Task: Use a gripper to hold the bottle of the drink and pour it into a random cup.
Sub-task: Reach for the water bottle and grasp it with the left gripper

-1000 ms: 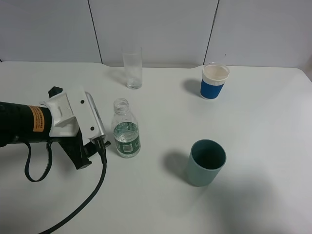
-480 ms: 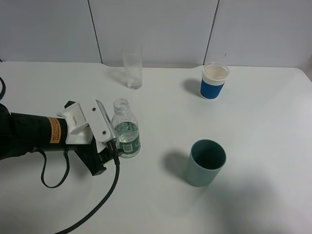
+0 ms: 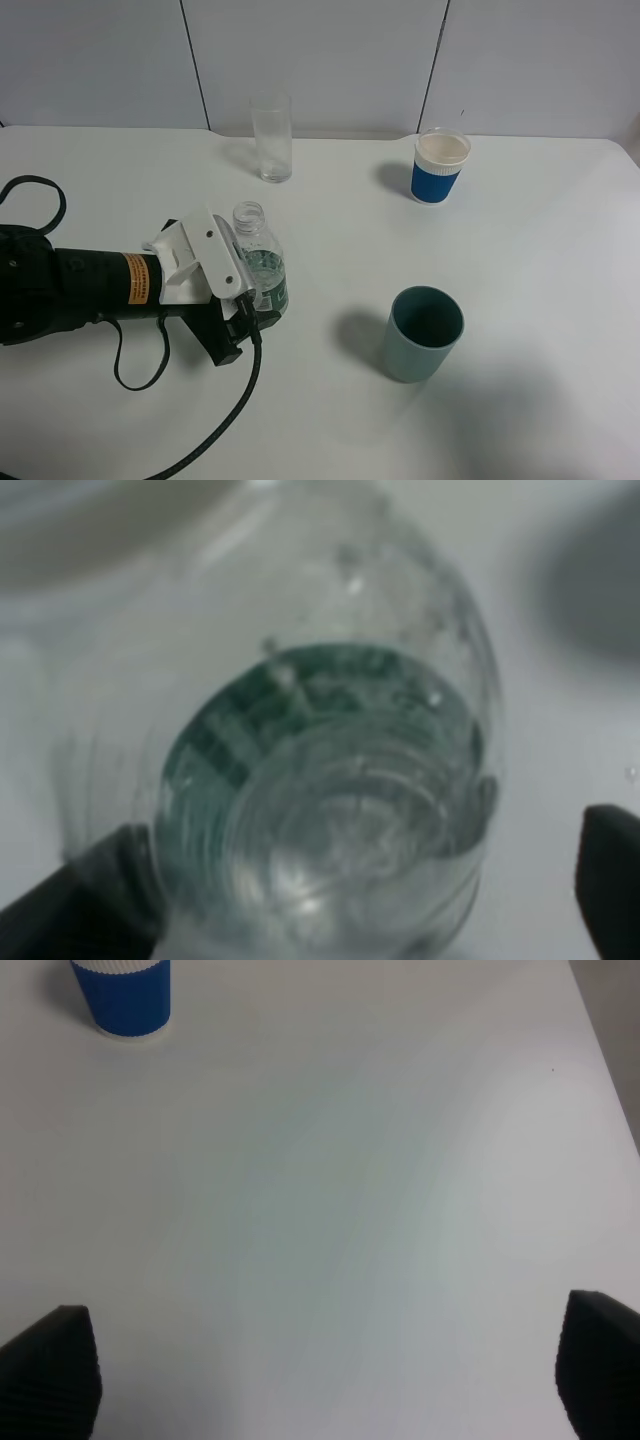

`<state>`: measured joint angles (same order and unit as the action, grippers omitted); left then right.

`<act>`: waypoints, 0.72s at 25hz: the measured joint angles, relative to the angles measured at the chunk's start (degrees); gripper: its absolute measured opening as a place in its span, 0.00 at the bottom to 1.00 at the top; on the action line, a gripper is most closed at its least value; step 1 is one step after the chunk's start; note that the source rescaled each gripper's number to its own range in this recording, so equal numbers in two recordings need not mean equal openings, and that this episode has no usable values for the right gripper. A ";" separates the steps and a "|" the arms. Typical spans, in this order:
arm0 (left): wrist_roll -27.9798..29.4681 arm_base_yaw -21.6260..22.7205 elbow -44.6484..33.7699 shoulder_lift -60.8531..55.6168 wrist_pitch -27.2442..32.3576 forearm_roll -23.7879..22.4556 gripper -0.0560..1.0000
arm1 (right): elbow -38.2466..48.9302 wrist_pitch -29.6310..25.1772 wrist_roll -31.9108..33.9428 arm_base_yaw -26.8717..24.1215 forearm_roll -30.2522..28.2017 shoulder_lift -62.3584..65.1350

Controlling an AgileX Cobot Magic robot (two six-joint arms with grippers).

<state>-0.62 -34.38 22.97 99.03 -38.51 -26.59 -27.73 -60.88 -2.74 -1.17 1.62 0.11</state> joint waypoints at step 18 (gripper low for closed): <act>2.56 0.00 0.05 3.22 -12.46 0.77 0.88 | 0.00 0.00 0.00 0.00 0.00 0.00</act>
<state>1.95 -34.38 23.02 102.25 -50.97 -25.82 -27.73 -60.88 -2.74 -1.17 1.62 0.11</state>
